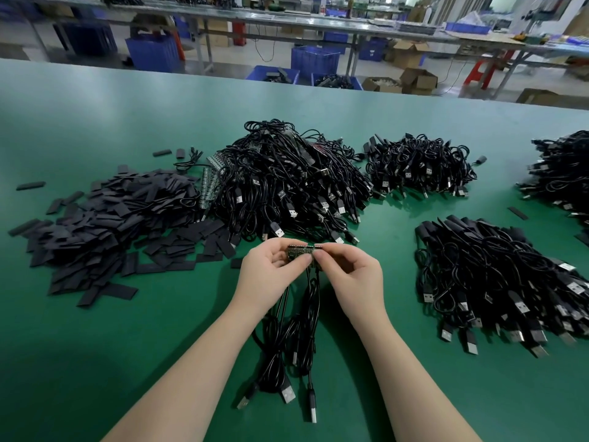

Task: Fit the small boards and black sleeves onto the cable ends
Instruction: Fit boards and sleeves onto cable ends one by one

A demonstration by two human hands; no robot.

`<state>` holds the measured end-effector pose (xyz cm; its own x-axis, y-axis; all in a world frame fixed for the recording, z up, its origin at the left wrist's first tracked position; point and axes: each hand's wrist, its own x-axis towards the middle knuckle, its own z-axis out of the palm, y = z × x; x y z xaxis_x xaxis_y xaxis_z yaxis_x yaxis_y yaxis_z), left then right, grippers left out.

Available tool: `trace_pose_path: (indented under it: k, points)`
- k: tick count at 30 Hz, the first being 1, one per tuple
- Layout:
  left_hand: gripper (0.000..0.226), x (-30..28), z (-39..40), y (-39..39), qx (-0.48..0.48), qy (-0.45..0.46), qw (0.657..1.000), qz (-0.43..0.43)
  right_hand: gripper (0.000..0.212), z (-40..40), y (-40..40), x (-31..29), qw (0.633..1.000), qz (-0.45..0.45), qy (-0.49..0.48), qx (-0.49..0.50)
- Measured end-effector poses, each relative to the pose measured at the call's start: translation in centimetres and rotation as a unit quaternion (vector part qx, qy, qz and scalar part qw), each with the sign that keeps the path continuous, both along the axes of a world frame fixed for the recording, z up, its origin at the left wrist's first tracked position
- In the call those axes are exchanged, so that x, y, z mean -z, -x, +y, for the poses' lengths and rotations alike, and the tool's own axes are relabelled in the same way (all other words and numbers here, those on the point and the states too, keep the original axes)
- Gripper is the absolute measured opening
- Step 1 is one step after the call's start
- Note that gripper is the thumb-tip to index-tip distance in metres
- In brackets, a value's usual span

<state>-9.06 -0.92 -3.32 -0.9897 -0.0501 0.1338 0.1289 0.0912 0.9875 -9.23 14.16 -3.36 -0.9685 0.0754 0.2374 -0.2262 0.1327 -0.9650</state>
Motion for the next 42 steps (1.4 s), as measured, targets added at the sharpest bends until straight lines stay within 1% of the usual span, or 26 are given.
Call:
trace_pose_path:
  k: [5,9,14,17,21,23,26,29,32,34,36,37,38,40,42]
  points:
    - [0.010,0.0,0.0,0.2,0.011,-0.005,1.000,-0.011,0.022,0.2,0.0,-0.1,1.000,-0.007,0.004,0.005]
    - [0.011,0.1,-0.2,0.3,0.018,0.007,1.000,-0.010,0.020,0.0,0.1,-0.1,1.000,-0.017,-0.006,0.008]
    - [0.014,0.4,0.1,0.2,-0.015,0.055,0.998,0.006,0.018,0.1,0.5,0.1,0.999,-0.024,-0.039,0.011]
    - [0.017,0.4,0.1,0.5,-0.037,0.072,0.997,0.011,0.017,-0.3,0.7,0.3,0.997,-0.013,-0.065,0.026]
    - [0.016,0.6,0.4,0.5,-0.055,0.103,0.993,0.005,0.012,-0.6,0.7,0.4,0.996,-0.008,-0.075,0.038]
    - [0.015,0.6,0.4,0.5,-0.067,0.117,0.991,0.005,0.011,-0.9,0.5,0.5,0.995,0.011,-0.090,0.048]
    - [0.012,0.4,0.2,0.6,-0.048,0.107,0.993,-0.003,0.013,-1.2,0.0,0.4,0.996,0.008,-0.048,0.070]
    - [0.011,0.4,0.0,0.4,-0.025,0.105,0.994,-0.003,0.013,-0.6,-0.1,0.2,0.993,0.011,-0.004,0.121]
    - [0.016,0.8,0.2,0.1,-0.017,0.152,0.988,0.009,0.010,0.5,-0.3,-0.5,0.981,0.027,0.062,0.180]
    - [0.024,0.9,0.4,-0.1,-0.022,0.195,0.980,0.028,0.010,1.4,-0.5,-1.3,0.964,0.059,0.122,0.229]
    - [0.041,0.9,0.5,-0.3,-0.036,0.213,0.975,0.047,0.010,2.0,-0.8,-2.3,0.943,0.103,0.156,0.274]
    - [0.046,0.9,0.4,-0.3,-0.048,0.214,0.974,0.058,0.010,2.2,-0.9,-2.9,0.934,0.125,0.158,0.294]
    - [0.047,0.8,0.3,-0.4,-0.065,0.215,0.972,0.072,0.011,2.3,-1.0,-3.5,0.927,0.146,0.152,0.311]
    - [0.040,0.4,0.0,-0.5,-0.109,0.209,0.965,0.114,0.016,2.0,-1.2,-5.0,0.919,0.190,0.137,0.318]
    - [0.034,-0.1,-0.2,-0.7,-0.155,0.197,0.953,0.169,0.019,1.1,-1.6,-6.7,0.923,0.228,0.134,0.280]
